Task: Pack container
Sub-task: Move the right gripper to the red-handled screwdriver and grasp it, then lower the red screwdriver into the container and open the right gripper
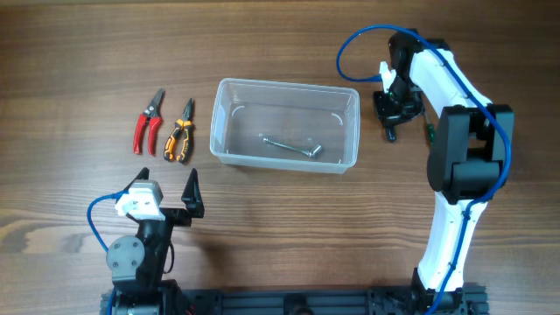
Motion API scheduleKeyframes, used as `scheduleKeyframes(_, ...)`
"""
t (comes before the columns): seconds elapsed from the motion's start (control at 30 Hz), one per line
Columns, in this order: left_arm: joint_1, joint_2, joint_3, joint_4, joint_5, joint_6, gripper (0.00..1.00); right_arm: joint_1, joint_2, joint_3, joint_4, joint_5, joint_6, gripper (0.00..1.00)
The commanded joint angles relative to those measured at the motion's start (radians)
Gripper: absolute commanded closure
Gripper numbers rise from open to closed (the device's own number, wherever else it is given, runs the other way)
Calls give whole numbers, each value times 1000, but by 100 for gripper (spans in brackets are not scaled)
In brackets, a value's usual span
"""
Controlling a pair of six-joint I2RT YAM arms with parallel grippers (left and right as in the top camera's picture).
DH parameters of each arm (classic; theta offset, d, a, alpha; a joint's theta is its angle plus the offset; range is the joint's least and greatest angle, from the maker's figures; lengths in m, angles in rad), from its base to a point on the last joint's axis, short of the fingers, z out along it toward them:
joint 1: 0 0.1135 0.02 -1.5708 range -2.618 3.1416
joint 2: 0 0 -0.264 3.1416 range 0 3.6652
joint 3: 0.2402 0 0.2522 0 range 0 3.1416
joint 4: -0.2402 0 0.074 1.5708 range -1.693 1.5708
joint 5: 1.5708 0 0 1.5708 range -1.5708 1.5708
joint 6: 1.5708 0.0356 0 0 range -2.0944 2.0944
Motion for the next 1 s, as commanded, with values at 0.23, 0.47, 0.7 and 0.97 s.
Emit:
scheduleKeyframes(0.23,-6,-9,-5,2,-2,16,0,5,8,120,-106,-16,-4,96)
scheduleKeyframes(0.47,-6,-9,-5,2,-2,16,0,7,-132,296,-121,-17,-21,96)
scheduleKeyframes(0.7,-6,-9,-5,2,-2,16,0,75,-334,302,-100,-137,-252,96)
scheduleKeyframes(0.97,-6,-9,-5,2,-2,16,0,278,-410,292,-153,-240,-418,96)
